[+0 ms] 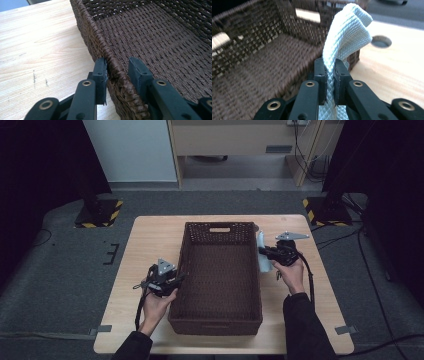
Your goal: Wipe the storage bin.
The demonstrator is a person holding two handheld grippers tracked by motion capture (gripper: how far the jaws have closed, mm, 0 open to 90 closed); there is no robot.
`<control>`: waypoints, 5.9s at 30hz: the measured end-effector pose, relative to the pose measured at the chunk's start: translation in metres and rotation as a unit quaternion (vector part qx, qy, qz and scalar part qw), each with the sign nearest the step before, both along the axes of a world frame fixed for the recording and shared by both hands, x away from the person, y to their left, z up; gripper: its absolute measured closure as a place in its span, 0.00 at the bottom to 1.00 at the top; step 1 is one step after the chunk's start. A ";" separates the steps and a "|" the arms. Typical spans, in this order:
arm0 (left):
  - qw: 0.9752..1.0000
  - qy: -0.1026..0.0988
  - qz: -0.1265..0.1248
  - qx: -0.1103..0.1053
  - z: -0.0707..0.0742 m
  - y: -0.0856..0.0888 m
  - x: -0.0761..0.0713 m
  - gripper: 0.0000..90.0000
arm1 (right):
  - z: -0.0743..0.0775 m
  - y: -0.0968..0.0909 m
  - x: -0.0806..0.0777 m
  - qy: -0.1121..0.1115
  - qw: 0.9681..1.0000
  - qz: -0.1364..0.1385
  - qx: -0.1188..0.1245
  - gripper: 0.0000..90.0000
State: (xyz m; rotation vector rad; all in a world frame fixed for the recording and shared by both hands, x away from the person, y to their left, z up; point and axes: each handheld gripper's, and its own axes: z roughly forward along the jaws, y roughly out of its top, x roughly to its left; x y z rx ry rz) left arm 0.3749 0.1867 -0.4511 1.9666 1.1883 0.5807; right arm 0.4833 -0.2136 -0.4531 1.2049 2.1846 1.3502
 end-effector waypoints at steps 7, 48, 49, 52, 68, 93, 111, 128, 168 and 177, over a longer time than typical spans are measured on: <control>1.000 -0.004 0.000 -0.007 0.000 0.004 0.001 0.63 | -0.035 0.003 0.001 0.055 0.997 -0.010 -0.050 0.93; 1.000 0.012 0.011 -0.020 0.000 0.002 -0.015 0.75 | 0.007 -0.005 -0.035 -0.001 1.000 0.012 0.005 0.93; 1.000 0.011 0.011 -0.021 0.000 0.001 -0.013 0.75 | 0.007 -0.005 -0.035 -0.001 1.000 0.013 0.003 0.93; 1.000 0.010 0.007 -0.022 0.000 0.002 -0.012 0.74 | -0.003 -0.005 -0.034 0.015 1.000 0.012 -0.015 0.93; 0.999 0.009 -0.033 -0.038 0.006 0.014 -0.026 0.60 | -0.027 -0.005 -0.047 0.038 0.999 0.009 -0.017 0.93; 0.999 0.012 0.001 -0.033 0.000 0.003 -0.021 0.78 | -0.025 -0.002 -0.056 0.044 0.998 0.019 -0.029 0.93; 1.000 -0.001 -0.019 -0.024 0.015 0.008 -0.026 0.61 | -0.049 0.002 -0.057 0.090 0.994 0.017 -0.062 0.93; 0.999 0.021 -0.017 -0.019 0.001 0.002 -0.030 0.73 | -0.012 -0.006 -0.093 0.028 0.999 0.037 -0.014 0.93; 0.999 0.022 -0.039 -0.021 0.001 0.002 -0.029 0.64 | -0.018 -0.005 -0.105 0.037 0.998 0.040 -0.021 0.93; 0.999 0.015 -0.018 -0.027 0.000 -0.001 -0.031 0.74 | -0.027 -0.004 -0.118 0.053 0.997 0.050 -0.029 0.93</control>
